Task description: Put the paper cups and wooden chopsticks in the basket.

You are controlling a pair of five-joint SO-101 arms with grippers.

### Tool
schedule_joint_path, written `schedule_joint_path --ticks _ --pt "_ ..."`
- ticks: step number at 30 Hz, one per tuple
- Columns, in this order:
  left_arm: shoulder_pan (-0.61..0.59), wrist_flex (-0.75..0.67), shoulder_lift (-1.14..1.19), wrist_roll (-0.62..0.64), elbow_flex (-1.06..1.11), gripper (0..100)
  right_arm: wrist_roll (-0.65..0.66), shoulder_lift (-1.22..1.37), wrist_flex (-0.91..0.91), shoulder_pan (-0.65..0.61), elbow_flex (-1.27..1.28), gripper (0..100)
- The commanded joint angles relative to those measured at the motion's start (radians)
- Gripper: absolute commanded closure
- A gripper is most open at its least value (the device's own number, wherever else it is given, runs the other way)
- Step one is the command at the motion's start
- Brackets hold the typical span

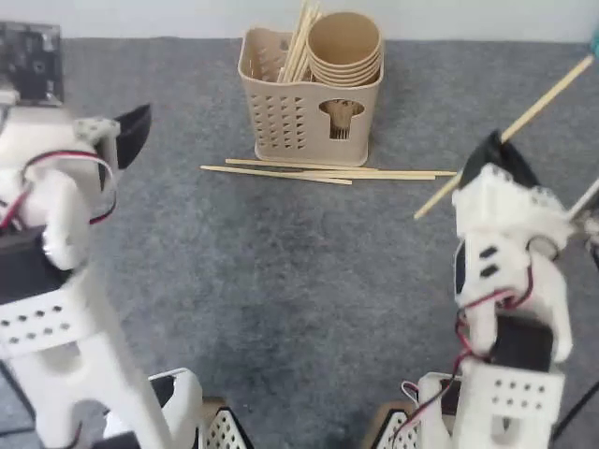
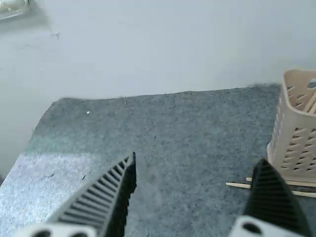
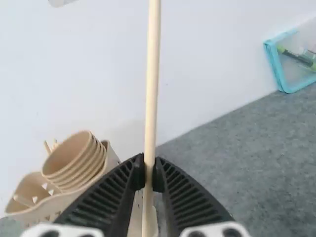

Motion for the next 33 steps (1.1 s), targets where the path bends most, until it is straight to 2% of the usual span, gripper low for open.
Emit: schedule_joint_path --ticks 1,4,8,13,17,25,33 --pt "-0.02 -0.186 -0.14 0.041 0.28 65 -0.021 0.14 -0.027 -0.053 -0.204 99.1" --pt "-0.018 -0.27 -0.272 0.101 0.509 65 -0.017 0.243 -0.03 -0.12 -0.325 99.1" --pt "-0.02 -0.334 -0.423 0.164 0.765 65 -0.006 0.397 -0.125 -0.211 -0.459 99.1" --pt "-0.021 -0.482 -0.569 0.239 1.052 65 0.155 0.605 -0.334 -0.331 -0.548 99.1" --pt "-0.021 -0.548 -0.652 0.272 1.178 65 0.233 0.754 -0.46 -0.392 -0.614 99.1" --pt "-0.017 -0.825 -0.769 0.299 1.419 65 0.367 1.113 -0.634 -0.45 -0.895 99.1" --pt "-0.015 -0.836 -0.844 0.299 1.466 65 0.4 1.526 -0.633 -0.493 -1.359 99.0"
